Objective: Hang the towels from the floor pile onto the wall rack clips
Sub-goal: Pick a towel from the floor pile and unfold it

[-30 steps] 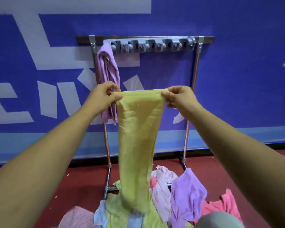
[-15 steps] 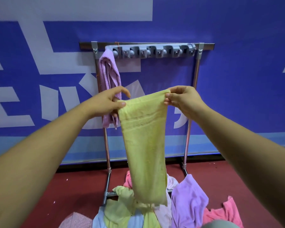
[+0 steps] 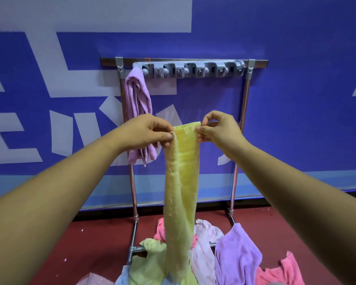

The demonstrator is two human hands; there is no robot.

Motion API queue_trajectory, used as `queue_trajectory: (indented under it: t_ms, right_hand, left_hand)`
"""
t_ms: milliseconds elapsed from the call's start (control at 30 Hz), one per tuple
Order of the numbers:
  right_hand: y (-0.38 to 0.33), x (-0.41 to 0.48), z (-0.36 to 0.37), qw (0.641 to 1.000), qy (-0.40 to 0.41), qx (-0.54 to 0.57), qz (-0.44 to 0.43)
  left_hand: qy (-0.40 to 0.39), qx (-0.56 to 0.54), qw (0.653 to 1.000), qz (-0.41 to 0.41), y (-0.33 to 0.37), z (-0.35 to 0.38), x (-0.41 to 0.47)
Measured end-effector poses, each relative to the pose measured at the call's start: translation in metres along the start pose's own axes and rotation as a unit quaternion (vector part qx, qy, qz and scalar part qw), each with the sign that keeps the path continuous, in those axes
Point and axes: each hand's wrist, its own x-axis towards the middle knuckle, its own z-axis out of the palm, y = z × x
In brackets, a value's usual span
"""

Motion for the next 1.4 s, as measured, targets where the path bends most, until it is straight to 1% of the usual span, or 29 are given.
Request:
queue_trajectory:
  t_ms: [100,167,300,367,433,467,533,600,667,700,733,800,900,967,1000,1067,1100,1133,1167,1233,1300,1400]
  right_hand:
    - [-0.004,-0.005,0.014,0.997,-0.054,0.051,-0.005]
    - [-0.006,-0.007,0.022,0.995,-0.073,0.074,-0.005]
    - [-0.011,-0.009,0.031,0.988,-0.115,0.102,-0.012]
    - [-0.011,-0.010,0.034,0.988,-0.141,0.063,-0.025]
    - [-0.010,-0.011,0.037,0.989,-0.139,-0.014,-0.054]
    - [-0.010,-0.011,0.038,0.988,-0.133,-0.035,-0.064]
    - [-0.012,-0.010,0.040,0.990,-0.121,-0.026,-0.061]
    - [-0.015,-0.009,0.038,0.993,-0.113,0.011,-0.043]
    - [-0.015,-0.007,0.034,0.993,-0.106,0.046,-0.022]
    - [-0.015,-0.006,0.031,0.993,-0.104,0.057,-0.012]
    - [-0.014,-0.005,0.029,0.993,-0.102,0.061,-0.004]
    - [-0.011,-0.005,0.026,0.993,-0.102,0.056,0.009]
    - [-0.008,-0.009,0.024,0.992,-0.108,0.060,0.022]
    - [-0.010,-0.010,0.024,0.989,-0.111,0.097,0.034]
    - [-0.013,-0.010,0.024,0.986,-0.107,0.123,0.042]
    - [-0.019,-0.006,0.025,0.976,-0.092,0.189,0.061]
    - [-0.022,-0.003,0.025,0.969,-0.086,0.222,0.068]
    - [-0.025,-0.001,0.025,0.964,-0.082,0.244,0.071]
    - [-0.026,0.001,0.024,0.963,-0.079,0.246,0.071]
    - [-0.027,0.003,0.022,0.973,-0.073,0.211,0.063]
    - [-0.026,0.004,0.019,0.980,-0.060,0.181,0.053]
    - [-0.025,0.007,0.017,0.985,-0.047,0.158,0.041]
  left_hand:
    - [0.083,0.054,0.994,0.039,-0.001,0.002,0.005]
    - [0.110,0.058,0.991,0.055,0.000,0.003,0.007]
    - [0.140,0.042,0.989,0.039,0.007,0.002,0.008]
    - [0.149,0.025,0.988,0.041,0.009,0.002,0.007]
    - [0.163,0.007,0.986,0.040,0.009,0.003,0.008]
    - [0.168,0.003,0.985,0.037,0.008,0.002,0.007]
    - [0.160,-0.008,0.987,0.032,0.008,0.001,0.006]
    - [0.121,-0.017,0.992,0.012,0.006,-0.004,0.001]
    - [0.065,0.033,0.997,-0.023,0.001,-0.008,-0.004]
    - [0.051,0.071,0.996,-0.036,-0.002,-0.009,-0.005]
    - [0.052,0.099,0.993,-0.045,-0.005,-0.009,-0.007]
    - [0.066,0.108,0.991,-0.052,-0.009,-0.011,-0.010]
    - [0.066,0.032,0.996,-0.049,-0.010,-0.013,-0.012]
    - [0.099,-0.043,0.993,-0.044,-0.008,-0.010,-0.011]
    - [0.119,-0.090,0.988,-0.039,-0.007,-0.008,-0.009]
    - [0.162,-0.201,0.966,-0.028,-0.003,-0.004,-0.006]
    - [0.187,-0.241,0.952,-0.018,-0.002,-0.005,-0.004]
    - [0.209,-0.257,0.943,-0.004,-0.001,-0.006,-0.001]
    - [0.225,-0.251,0.941,0.009,-0.001,-0.006,0.001]
    - [0.239,-0.196,0.951,0.021,-0.001,-0.006,0.004]
    - [0.243,-0.163,0.956,0.011,0.001,-0.003,0.004]
    - [0.247,-0.143,0.958,-0.001,0.002,-0.001,0.004]
